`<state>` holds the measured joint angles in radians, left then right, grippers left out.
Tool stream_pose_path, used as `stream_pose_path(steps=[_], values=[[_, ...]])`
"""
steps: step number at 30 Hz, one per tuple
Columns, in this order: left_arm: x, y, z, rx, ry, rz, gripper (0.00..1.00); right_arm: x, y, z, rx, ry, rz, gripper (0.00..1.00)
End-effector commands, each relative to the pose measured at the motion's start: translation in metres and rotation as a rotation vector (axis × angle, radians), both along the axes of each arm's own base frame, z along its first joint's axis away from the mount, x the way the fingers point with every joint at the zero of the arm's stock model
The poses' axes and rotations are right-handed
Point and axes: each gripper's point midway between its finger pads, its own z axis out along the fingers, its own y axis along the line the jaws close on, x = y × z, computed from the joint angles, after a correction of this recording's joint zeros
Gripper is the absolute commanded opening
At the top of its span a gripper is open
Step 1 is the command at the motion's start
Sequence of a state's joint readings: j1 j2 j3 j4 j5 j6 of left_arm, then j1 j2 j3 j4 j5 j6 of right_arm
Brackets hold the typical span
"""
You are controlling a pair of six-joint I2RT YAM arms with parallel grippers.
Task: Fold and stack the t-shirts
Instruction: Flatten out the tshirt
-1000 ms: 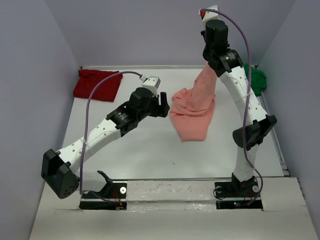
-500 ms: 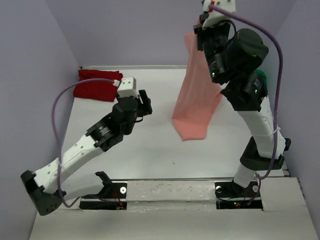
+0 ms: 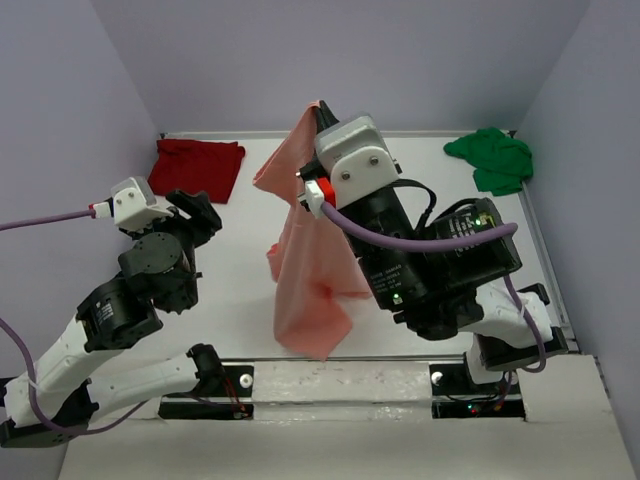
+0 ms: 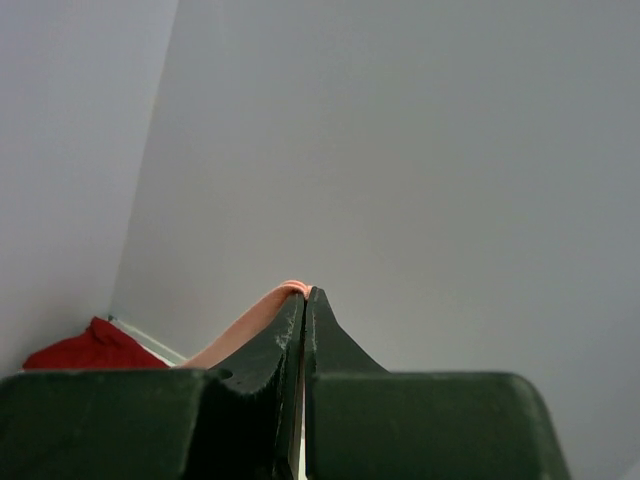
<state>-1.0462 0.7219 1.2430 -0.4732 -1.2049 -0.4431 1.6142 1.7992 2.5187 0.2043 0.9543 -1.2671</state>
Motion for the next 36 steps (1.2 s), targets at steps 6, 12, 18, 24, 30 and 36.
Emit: stream_pose_path(steps=[6, 12, 18, 24, 30, 36], values=[[0.018, -0.029, -0.021, 0.053, 0.038, 0.022, 0.70, 0.035, -0.090, 0.038, 0.151, -0.074, -0.195, 0.00], [0.027, -0.053, -0.025, 0.070, 0.039, -0.036, 0.70, 0.174, -0.138, -0.018, 0.032, 0.061, -0.367, 0.00], [0.027, -0.057, -0.021, 0.068, 0.037, -0.058, 0.71, 0.296, -0.193, -0.104, -0.049, 0.236, -0.546, 0.00], [0.027, -0.061, -0.025, 0.114, 0.056, -0.087, 0.74, 0.331, -0.179, -0.182, -0.160, 0.434, -0.540, 0.00], [0.031, -0.101, -0.032, 0.145, 0.027, -0.277, 0.74, 0.331, -0.191, -0.211, -0.185, 0.502, -0.624, 0.00], [0.029, -0.222, -0.105, 0.162, 0.133, -0.719, 0.75, 0.328, -0.195, -0.226, -0.153, 0.552, -0.650, 0.00]])
